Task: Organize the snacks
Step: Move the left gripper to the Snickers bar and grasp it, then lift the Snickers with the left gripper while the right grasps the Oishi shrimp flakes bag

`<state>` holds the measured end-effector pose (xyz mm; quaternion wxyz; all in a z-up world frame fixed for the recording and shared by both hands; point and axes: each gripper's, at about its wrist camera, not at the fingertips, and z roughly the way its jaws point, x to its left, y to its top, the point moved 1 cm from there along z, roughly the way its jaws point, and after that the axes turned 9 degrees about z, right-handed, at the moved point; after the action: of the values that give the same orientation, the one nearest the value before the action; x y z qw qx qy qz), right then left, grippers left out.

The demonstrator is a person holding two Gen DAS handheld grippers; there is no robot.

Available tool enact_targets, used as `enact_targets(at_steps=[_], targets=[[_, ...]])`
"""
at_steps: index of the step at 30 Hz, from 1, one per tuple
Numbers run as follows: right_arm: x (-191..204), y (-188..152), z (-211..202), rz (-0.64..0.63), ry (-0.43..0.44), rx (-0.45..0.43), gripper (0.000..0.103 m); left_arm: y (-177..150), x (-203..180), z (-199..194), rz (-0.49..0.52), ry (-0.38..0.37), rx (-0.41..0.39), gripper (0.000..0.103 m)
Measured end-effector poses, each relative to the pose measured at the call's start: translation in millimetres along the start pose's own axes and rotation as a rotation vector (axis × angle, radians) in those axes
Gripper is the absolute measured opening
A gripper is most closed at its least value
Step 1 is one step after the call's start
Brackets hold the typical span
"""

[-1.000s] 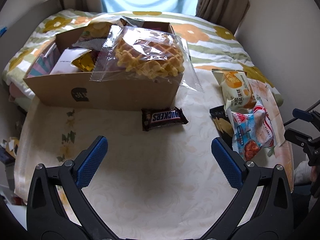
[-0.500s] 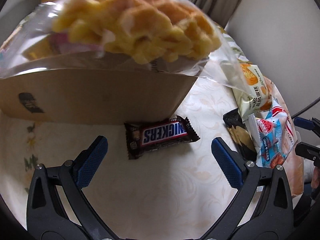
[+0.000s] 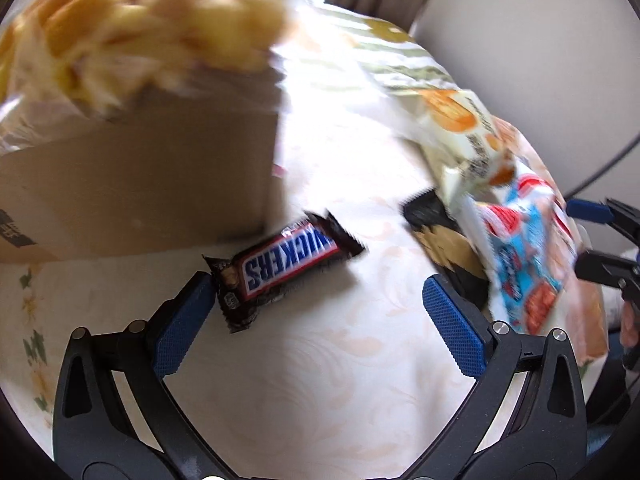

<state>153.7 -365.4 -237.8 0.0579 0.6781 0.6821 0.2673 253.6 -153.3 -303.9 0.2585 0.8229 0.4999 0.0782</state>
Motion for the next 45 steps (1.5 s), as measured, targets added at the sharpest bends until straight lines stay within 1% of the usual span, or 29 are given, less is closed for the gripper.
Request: enact_targets(at_steps=[3, 6, 7, 9, 11, 12, 13, 15, 18, 20, 22, 23, 25, 27, 30, 34, 37, 39, 41, 43, 45], targets=[[-0.4, -1.3, -1.3, 0.004, 0.004, -0.001, 0.101, -1.7, -14.1, 1.8, 0.031, -0.031, 0.012, 0.103], [-0.7, -1.8, -1.3, 0.006, 0.008, -0.001, 0.101, -1.7, -29.1, -2.1, 0.069, -0.055, 0.006, 0.103], [-0.9, -1.9, -1.7, 0.006, 0.009, -0.002, 0.101, -0.2, -33.4, -5.2, 0.089, -0.037, -0.006, 0.103], [-1.4, -1.3, -2.4, 0.003, 0.011, -0.003, 0.101, 4.4, -37.1, -8.8, 0.125, 0.032, -0.029, 0.103], [-1.5, -1.3, -3.3, 0.0, 0.013, -0.007, 0.101, 8.1, -37.3, -5.3, 0.151, 0.088, -0.032, 0.103], [-1.5, -1.2, -3.7, -0.002, 0.015, -0.009, 0.101, 9.9, -39.3, -0.2, 0.157, 0.103, -0.025, 0.101], [-1.4, -1.5, -3.9, -0.003, 0.017, -0.01, 0.101, 11.4, -37.0, 3.4, 0.16, 0.103, -0.021, 0.099], [-1.5, -1.4, -4.2, -0.006, 0.02, -0.01, 0.101, 20.3, -37.6, 14.3, 0.166, 0.104, -0.005, 0.081], [-2.2, -2.0, -4.9, -0.009, 0.022, -0.009, 0.101, 21.0, -34.2, 25.1, 0.19, 0.122, 0.008, 0.072], [-2.4, -3.0, -5.4, -0.011, 0.023, -0.009, 0.101, 24.0, -35.3, 29.7, 0.197, 0.13, 0.009, 0.07], [-2.7, -3.9, -5.3, -0.011, 0.023, -0.007, 0.101, 28.7, -35.2, 35.2, 0.196, 0.13, 0.008, 0.062], [-2.7, -4.5, -5.3, -0.009, 0.024, -0.007, 0.101, 30.5, -34.0, 39.0, 0.195, 0.135, 0.014, 0.055], [-2.5, -5.9, -5.1, -0.006, 0.028, -0.005, 0.101, 29.0, -29.6, 42.0, 0.192, 0.137, 0.015, 0.051], [-1.5, -7.5, -4.4, -0.005, 0.032, -0.002, 0.101, 27.1, -28.1, 38.4, 0.192, 0.14, 0.019, 0.039], [0.2, -9.2, -4.3, -0.002, 0.035, 0.0, 0.101, 23.6, -31.4, 35.6, 0.207, 0.153, 0.024, 0.032], [1.1, -10.0, -5.8, 0.007, 0.031, -0.006, 0.101, 18.3, -35.5, 27.5, 0.21, 0.163, 0.025, 0.027], [1.1, -10.6, -5.9, 0.03, 0.014, -0.006, 0.101, 16.4, -34.0, 23.3, 0.201, 0.157, 0.026, 0.027], [0.9, -11.0, -4.9, 0.067, 0.006, -0.003, 0.101, 15.8, -33.2, 22.0, 0.197, 0.154, 0.026, 0.026], [1.6, -12.8, -3.9, 0.117, 0.015, -0.001, 0.101, 14.5, -32.3, 19.2, 0.198, 0.15, 0.025, 0.026], [2.6, -14.7, -2.5, 0.156, 0.0, 0.0, 0.101, 13.0, -31.7, 16.3, 0.197, 0.142, 0.023, 0.026], [3.0, -17.2, -2.8, 0.21, -0.033, -0.006, 0.101, 11.8, -32.0, 12.9, 0.199, 0.13, 0.02, 0.026]])
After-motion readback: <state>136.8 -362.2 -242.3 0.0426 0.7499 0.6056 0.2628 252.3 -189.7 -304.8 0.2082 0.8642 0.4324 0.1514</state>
